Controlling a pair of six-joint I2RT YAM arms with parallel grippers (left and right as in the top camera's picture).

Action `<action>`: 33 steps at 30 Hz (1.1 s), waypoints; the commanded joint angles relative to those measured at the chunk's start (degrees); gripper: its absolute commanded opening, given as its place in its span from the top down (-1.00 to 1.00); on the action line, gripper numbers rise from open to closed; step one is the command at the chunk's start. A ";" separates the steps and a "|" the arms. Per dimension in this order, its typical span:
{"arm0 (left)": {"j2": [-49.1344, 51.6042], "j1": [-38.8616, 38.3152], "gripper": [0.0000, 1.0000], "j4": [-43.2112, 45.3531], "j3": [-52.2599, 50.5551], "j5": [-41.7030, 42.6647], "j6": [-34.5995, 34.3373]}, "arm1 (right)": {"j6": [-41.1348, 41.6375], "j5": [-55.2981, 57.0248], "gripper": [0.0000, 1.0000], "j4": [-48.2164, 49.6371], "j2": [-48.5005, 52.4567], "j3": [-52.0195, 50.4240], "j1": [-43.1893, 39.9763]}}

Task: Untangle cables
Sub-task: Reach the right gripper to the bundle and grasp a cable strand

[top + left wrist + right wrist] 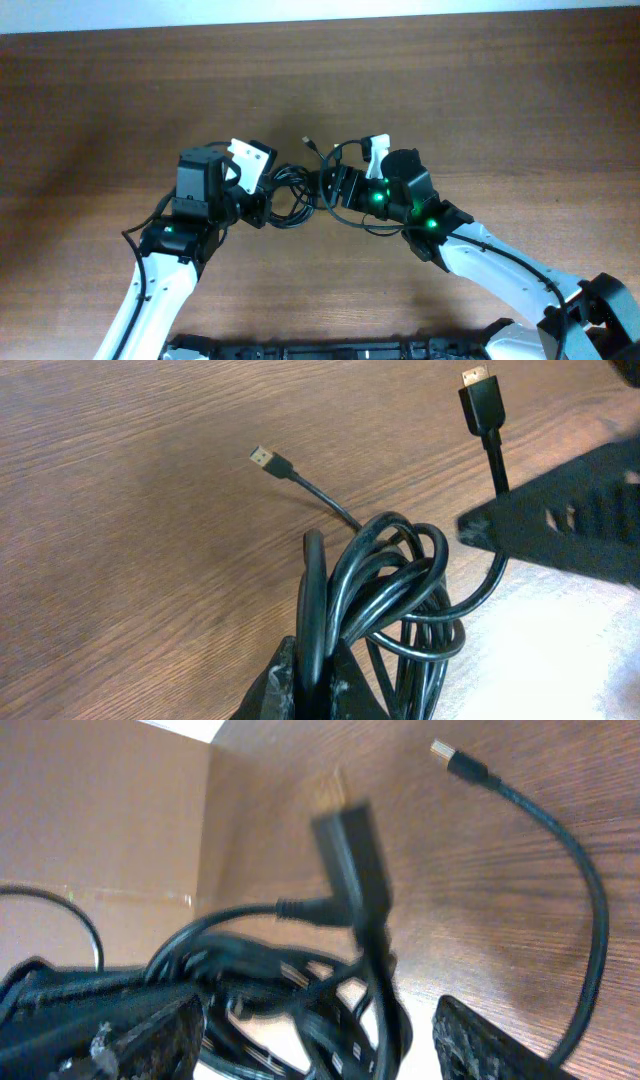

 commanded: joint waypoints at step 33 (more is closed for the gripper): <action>-0.07 -0.15 1.00 5.88 1.25 -6.62 -28.52 | -4.96 -11.82 0.92 19.23 5.46 0.37 9.75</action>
